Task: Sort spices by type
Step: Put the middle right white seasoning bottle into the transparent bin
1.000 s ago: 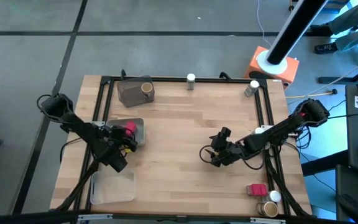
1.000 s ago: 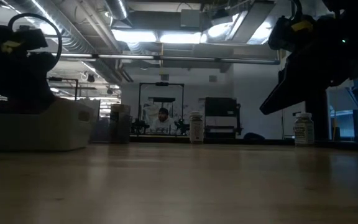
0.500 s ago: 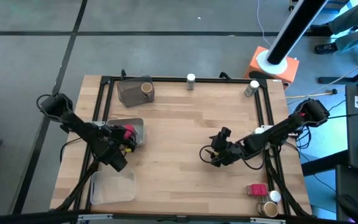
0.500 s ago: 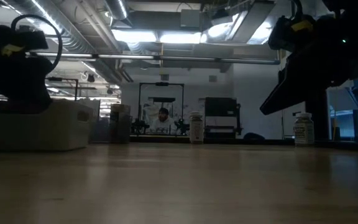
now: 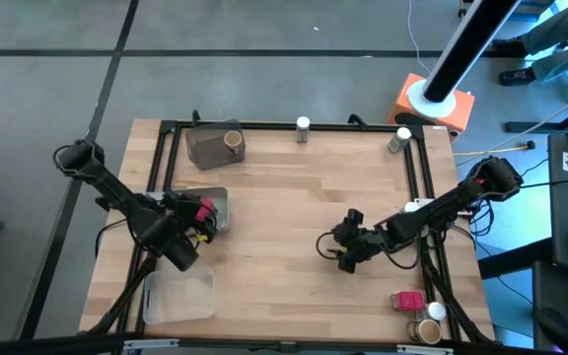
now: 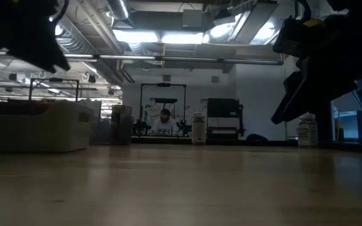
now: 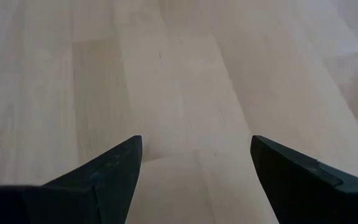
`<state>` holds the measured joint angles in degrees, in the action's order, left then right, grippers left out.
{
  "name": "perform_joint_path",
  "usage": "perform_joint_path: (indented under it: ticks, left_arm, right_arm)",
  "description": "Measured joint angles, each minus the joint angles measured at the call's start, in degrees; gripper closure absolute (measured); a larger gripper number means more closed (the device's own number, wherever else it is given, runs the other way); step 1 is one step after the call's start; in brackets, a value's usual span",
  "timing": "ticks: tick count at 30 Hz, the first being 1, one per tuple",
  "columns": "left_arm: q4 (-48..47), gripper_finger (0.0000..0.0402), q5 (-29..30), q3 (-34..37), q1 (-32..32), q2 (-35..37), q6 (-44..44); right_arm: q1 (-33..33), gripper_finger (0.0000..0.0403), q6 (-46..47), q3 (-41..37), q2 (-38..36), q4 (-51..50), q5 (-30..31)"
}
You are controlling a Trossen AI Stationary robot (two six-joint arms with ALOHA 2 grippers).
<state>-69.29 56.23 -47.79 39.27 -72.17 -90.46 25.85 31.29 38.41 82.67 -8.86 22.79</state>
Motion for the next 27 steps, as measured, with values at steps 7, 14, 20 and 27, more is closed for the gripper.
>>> perform_joint_path:
  ticks: [7,14,20,27]
  left_arm:
    - [15.8,0.0108,4.2,-0.1,-1.8,0.4,17.8]
    - [32.9,0.0108,2.9,3.3,-6.4,0.3,33.8]
    - [47.9,0.0108,-0.8,8.1,-9.8,0.3,44.8]
    - [63.8,0.0108,-3.8,13.2,-12.0,-0.1,51.9]
  right_arm:
    - [0.0,0.0102,-0.2,0.2,0.0,-0.3,-0.1]
    - [0.0,0.0102,-0.3,8.1,-1.9,-16.1,4.6]
    - [-2.6,0.0102,0.2,16.3,-5.1,-35.4,8.7]
    - [-9.8,0.0102,1.1,21.3,-9.0,-50.9,7.9]
